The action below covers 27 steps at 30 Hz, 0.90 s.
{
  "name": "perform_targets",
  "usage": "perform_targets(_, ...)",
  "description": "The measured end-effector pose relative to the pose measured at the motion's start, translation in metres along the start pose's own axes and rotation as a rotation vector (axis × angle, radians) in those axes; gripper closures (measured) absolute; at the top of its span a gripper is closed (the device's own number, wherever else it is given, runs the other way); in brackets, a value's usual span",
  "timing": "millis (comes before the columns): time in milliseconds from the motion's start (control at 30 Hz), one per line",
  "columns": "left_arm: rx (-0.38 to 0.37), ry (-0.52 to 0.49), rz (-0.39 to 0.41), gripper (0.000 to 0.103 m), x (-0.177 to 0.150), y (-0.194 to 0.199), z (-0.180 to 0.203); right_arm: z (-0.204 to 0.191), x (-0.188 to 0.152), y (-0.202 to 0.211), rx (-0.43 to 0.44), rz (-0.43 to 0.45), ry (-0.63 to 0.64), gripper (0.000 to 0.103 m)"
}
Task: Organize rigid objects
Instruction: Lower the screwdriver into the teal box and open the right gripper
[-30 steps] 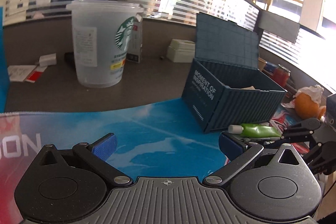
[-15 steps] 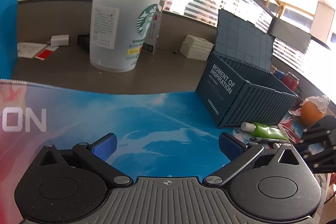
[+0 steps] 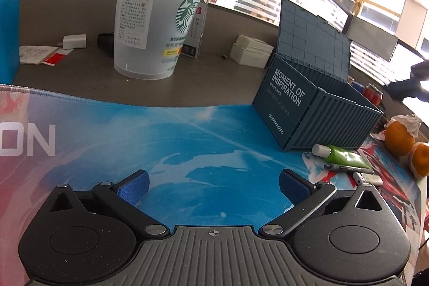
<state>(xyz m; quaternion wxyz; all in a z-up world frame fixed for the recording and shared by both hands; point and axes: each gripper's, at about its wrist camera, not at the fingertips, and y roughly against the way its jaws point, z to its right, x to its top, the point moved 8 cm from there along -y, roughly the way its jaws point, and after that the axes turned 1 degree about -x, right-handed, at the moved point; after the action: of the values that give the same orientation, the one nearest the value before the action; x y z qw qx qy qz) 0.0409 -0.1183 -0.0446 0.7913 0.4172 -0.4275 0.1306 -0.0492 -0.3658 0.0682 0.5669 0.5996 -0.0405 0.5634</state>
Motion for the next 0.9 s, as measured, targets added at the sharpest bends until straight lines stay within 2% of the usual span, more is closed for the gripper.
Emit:
perform_targets(167,-0.001,-0.002,0.008,0.0,0.0,0.0,0.0,0.023,0.009,-0.011,-0.003,-0.034,0.028,0.094)
perform_targets(400,0.026,-0.047,0.009,0.0,-0.003,-0.002,0.004,0.043,0.009,-0.041,0.037,-0.108,0.039,0.094)
perform_targets(900,0.013,-0.039,0.015,0.0,-0.003,-0.001,0.003,0.055,-0.002,-0.101,0.097,-0.218,0.094,0.094)
